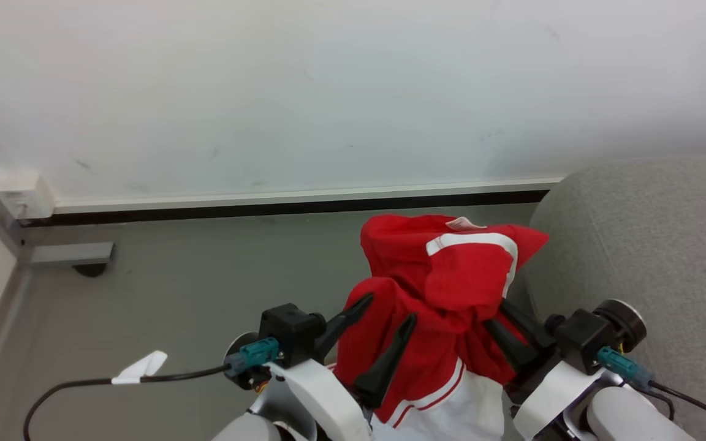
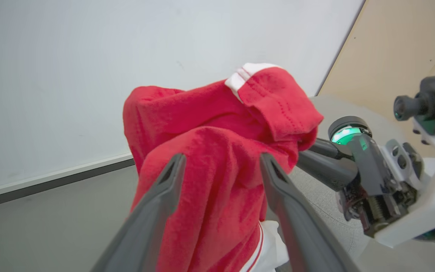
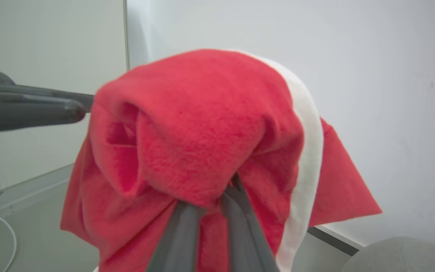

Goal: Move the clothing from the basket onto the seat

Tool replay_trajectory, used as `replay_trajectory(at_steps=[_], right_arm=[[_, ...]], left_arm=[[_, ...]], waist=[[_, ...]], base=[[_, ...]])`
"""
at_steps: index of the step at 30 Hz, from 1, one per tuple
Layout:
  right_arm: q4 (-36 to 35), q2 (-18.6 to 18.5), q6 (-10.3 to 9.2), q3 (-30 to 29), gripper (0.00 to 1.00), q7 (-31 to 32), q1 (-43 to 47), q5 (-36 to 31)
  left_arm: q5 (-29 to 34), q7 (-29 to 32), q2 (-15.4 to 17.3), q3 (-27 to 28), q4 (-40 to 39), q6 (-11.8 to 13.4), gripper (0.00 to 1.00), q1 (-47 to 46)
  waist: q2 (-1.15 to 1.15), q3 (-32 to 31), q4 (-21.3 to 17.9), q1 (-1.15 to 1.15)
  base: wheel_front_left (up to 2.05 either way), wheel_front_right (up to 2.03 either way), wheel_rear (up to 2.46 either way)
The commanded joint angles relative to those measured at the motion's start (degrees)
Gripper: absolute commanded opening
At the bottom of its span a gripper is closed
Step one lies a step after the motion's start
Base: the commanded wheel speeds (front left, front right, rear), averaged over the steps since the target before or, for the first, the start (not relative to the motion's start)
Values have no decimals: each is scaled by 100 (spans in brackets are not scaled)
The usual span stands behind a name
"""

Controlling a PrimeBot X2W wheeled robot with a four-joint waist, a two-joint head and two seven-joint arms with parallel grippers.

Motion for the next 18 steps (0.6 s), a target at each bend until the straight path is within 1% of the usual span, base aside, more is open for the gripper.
replay_trajectory(at_steps=[1,11,12,13,15,16,18], right_arm=[[-51,-100,-12,-94,0,-4,48,-62],[-206,-351,-12,-501,0,-4,71,-194],[-206,-351,-12,-501,0,-4,71,-194],[-232,-414,-13,-575,0,-4,80,-201],[-253,-453,-13,-643,0,-5,100,-232],[-253,-453,-13,-643,0,-5,100,-232],[-280,-479,-12,-700,0,-4,118,-242]], left_arm=[[114,-65,14,1,26,10,100,79],[108,-166,24,-30,34,26,100,54],[108,-166,24,-30,34,26,100,54],[116,-178,15,-36,26,28,100,34],[124,-185,12,-56,20,21,100,12],[124,-185,12,-56,20,21,100,12],[128,-187,10,-64,16,24,100,-2]], waist=[[0,22,-139,0],[0,70,-916,0],[0,70,-916,0],[0,87,-1084,0],[0,104,-1245,0],[0,104,-1245,0],[0,122,-1398,0]], base=[[0,0,0],[0,0,0],[0,0,0],[0,0,0],[0,0,0],[0,0,0],[0,0,0]])
